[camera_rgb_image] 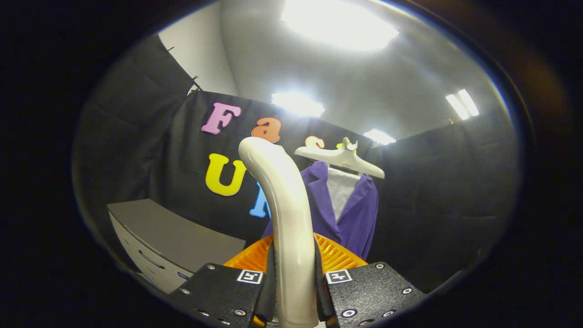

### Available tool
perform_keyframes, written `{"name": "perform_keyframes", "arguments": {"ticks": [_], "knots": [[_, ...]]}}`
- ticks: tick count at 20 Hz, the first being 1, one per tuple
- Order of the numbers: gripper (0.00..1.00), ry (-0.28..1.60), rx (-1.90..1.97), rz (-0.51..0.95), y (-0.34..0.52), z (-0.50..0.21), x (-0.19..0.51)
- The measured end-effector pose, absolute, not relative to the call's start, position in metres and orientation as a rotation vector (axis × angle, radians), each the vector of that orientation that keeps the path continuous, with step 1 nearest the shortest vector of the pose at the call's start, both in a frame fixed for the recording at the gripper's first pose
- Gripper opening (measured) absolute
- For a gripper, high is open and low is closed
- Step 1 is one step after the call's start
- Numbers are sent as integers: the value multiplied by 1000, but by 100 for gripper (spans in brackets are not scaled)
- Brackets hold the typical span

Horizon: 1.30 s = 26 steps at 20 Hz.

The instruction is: Iron the clothes twice with a garment steamer, once on the left side and once on the right side.

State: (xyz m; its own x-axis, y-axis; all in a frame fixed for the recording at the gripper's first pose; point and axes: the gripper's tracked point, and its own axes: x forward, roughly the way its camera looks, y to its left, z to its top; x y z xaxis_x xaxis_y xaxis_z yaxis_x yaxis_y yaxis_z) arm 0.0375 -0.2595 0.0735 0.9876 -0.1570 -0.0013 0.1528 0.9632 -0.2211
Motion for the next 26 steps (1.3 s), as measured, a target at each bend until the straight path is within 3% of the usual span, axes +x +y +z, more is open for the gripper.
{"name": "perform_keyframes", "arguments": {"ticks": [4, 20, 26], "knots": [[34, 43, -201, -173, -274, 70, 69], [34, -61, -250, -498, -345, 109, 134], [34, -47, -244, -532, -361, 100, 164]]}}
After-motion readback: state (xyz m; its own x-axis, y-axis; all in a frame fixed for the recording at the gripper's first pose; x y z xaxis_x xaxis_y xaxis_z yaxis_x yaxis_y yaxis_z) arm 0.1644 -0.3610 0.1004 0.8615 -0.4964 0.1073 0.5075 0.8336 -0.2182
